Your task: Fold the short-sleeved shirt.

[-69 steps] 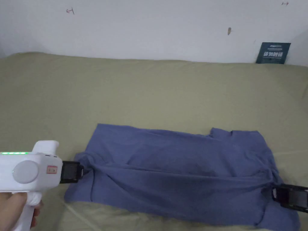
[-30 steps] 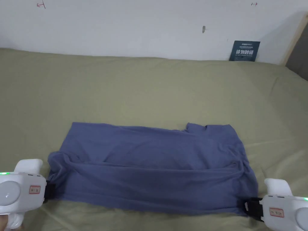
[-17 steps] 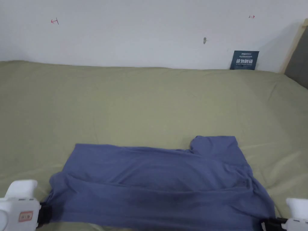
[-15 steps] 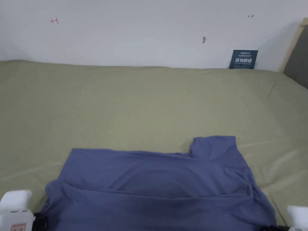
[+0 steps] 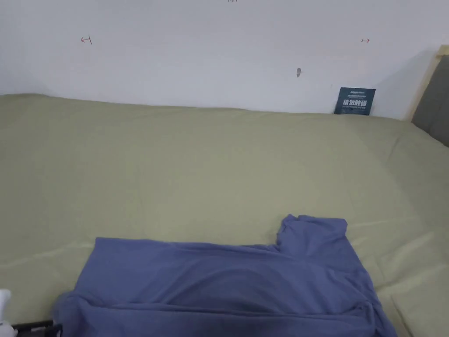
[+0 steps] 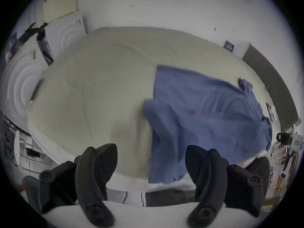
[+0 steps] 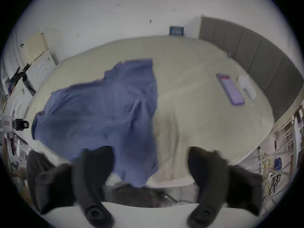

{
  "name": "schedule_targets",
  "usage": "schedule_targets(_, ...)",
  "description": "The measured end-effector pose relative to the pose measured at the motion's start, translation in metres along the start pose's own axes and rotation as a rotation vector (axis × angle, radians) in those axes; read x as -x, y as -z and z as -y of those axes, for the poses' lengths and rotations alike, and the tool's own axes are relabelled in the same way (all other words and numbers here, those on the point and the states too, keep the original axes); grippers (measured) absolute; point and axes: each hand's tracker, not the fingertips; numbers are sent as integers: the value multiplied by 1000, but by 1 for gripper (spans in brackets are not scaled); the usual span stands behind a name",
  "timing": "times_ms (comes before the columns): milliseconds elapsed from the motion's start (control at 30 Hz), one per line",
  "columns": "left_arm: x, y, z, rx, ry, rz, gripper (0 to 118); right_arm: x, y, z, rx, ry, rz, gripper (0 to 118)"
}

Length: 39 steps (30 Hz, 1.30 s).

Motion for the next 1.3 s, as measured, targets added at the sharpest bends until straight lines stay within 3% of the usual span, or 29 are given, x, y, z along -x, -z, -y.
schedule_targets(33, -2, -1, -11, -22, 1, 12, 81, -3, 1, -10, -30, 21, 2, 15)
schedule_targets(67, -6, 1, -21, -41, 3, 14, 62, -4, 6, -19, -50, 48, 10, 0)
schedule_targets(100, -10, 5, -33, -48, 25, 14, 26, -4, 9, -30, -97, 93, 36, 0)
schedule_targets(133, -16, 13, -44, -64, 41, 11, 0, -3, 17, -43, -77, 86, 2, 0)
schedule_targets(233, -30, 44, -74, -58, 54, 19, 0, 3, 44, -69, -64, 102, -30, 0)
schedule_targets(300, -38, 71, -94, -25, 41, 33, 1, 7, 64, -81, -43, 70, -29, 0)
schedule_targets(367, -45, 96, -110, 11, 45, 31, 9, 12, 83, -91, -13, 27, -34, 0)
schedule_targets(400, -40, 117, -119, 27, 59, 25, 26, 13, 93, -95, 2, 16, -37, 0)
schedule_targets(433, -43, 129, -126, 39, 75, 15, 70, 17, 98, -95, 14, 9, -36, 0)
schedule_targets(467, -46, 138, -132, 56, 89, -4, 94, 19, 104, -98, 28, -2, -38, 0)
schedule_targets(500, -50, 149, -138, 68, 89, -11, 98, 20, 111, -101, 36, -12, -36, 0)
schedule_targets(800, -70, 192, -150, 152, 128, -55, 95, 11, 148, -113, 95, -31, -36, 0)
schedule_targets(833, -71, 187, -148, 147, 131, -50, 88, 6, 153, -113, 100, -33, -38, 0)
schedule_targets(900, -76, 181, -150, 143, 138, -24, 59, 5, 156, -119, 106, -43, -39, 0)
schedule_targets(933, -74, 175, -147, 131, 171, -44, 16, 4, 158, -123, 109, -47, -42, 0)
schedule_targets(967, -75, 173, -147, 128, 176, -31, 2, 5, 161, -125, 111, -48, -47, 1)
schedule_targets(1000, -78, 173, -147, 127, 180, -40, 2, 6, 164, -128, 114, -42, -58, 11)
schedule_targets(1067, -76, 173, -146, 134, 180, -38, 2, 6, 175, -135, 156, -16, -121, 97)
schedule_targets(1100, -77, 174, -146, 136, 175, -36, 2, 8, 185, -138, 194, -10, -133, 118)
schedule_targets(1167, -80, 173, -146, 140, 170, -35, 2, 12, 196, -143, 179, -21, -119, 110)
schedule_targets(1300, -79, 171, -146, 141, 179, -34, 2, 20, 237, -148, 268, -92, -35, 106)
